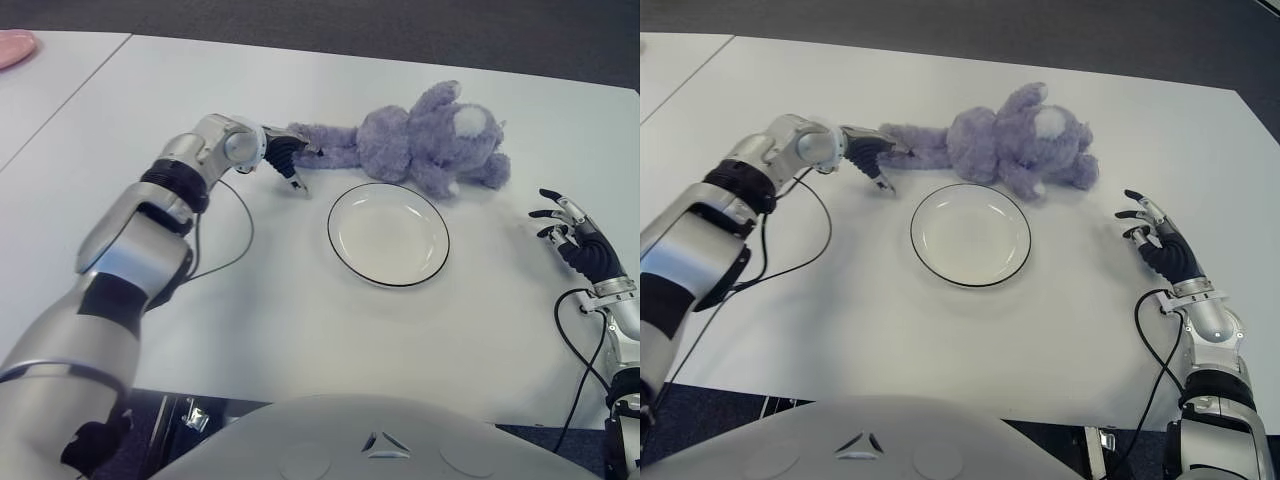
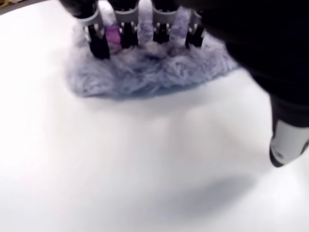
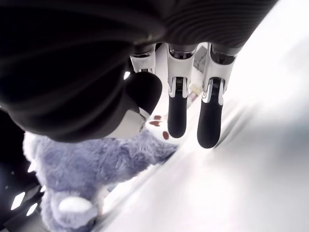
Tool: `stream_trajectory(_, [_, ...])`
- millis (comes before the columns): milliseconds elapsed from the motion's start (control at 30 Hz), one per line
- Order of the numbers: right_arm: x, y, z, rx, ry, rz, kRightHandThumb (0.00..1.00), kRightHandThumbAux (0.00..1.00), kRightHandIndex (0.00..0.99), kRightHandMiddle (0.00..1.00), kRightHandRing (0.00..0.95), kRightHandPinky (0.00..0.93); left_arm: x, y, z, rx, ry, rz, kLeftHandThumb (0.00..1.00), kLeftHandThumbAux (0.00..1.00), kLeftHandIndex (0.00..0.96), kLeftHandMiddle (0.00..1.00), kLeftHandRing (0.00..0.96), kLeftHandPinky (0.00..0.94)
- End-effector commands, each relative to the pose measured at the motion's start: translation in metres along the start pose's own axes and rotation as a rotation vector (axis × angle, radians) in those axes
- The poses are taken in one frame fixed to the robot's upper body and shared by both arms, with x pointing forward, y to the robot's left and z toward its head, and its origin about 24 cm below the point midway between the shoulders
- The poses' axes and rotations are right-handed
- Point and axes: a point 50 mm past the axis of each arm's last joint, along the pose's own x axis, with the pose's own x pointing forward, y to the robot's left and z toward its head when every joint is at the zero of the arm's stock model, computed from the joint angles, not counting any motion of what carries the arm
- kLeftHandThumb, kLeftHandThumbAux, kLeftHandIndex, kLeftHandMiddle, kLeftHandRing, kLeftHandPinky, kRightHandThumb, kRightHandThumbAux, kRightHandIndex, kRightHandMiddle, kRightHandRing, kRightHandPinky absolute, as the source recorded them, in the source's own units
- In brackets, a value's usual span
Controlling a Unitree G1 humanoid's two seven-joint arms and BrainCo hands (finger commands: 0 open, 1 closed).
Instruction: Put the doll into the plate.
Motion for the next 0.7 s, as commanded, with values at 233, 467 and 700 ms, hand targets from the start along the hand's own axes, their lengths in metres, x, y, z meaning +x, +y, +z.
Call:
stream_trajectory(233, [-0.030, 0.057, -0.026, 0.145, 0.138, 0.067, 1.000, 0.750, 0.063, 0.063, 0.223, 0.412, -0.042, -0.054, -0.003, 0.046, -0.016, -0.246, 0.000, 0.530, 0.130, 0.075, 0.091, 0.163])
stream_trajectory(467, [-0.030, 0.056, -0.026, 0.143, 0.141, 0.052, 1.000, 0.750, 0.066, 0.067, 0.224, 0.412, -0.048, -0.054, 0.003, 0.056, 0.007, -0.251, 0.000, 0.528, 0.138, 0.097, 0.115, 0.172])
stream_trajectory(700, [-0.029, 0.056, -0.026, 0.152, 0.145, 0.043, 1.000, 0.749, 0.071, 0.073, 0.234, 0.414, -0.051, -0.055, 0.005, 0.051, 0.017, -0.252, 0.000, 0.528, 0.139, 0.099, 0.117, 0.172])
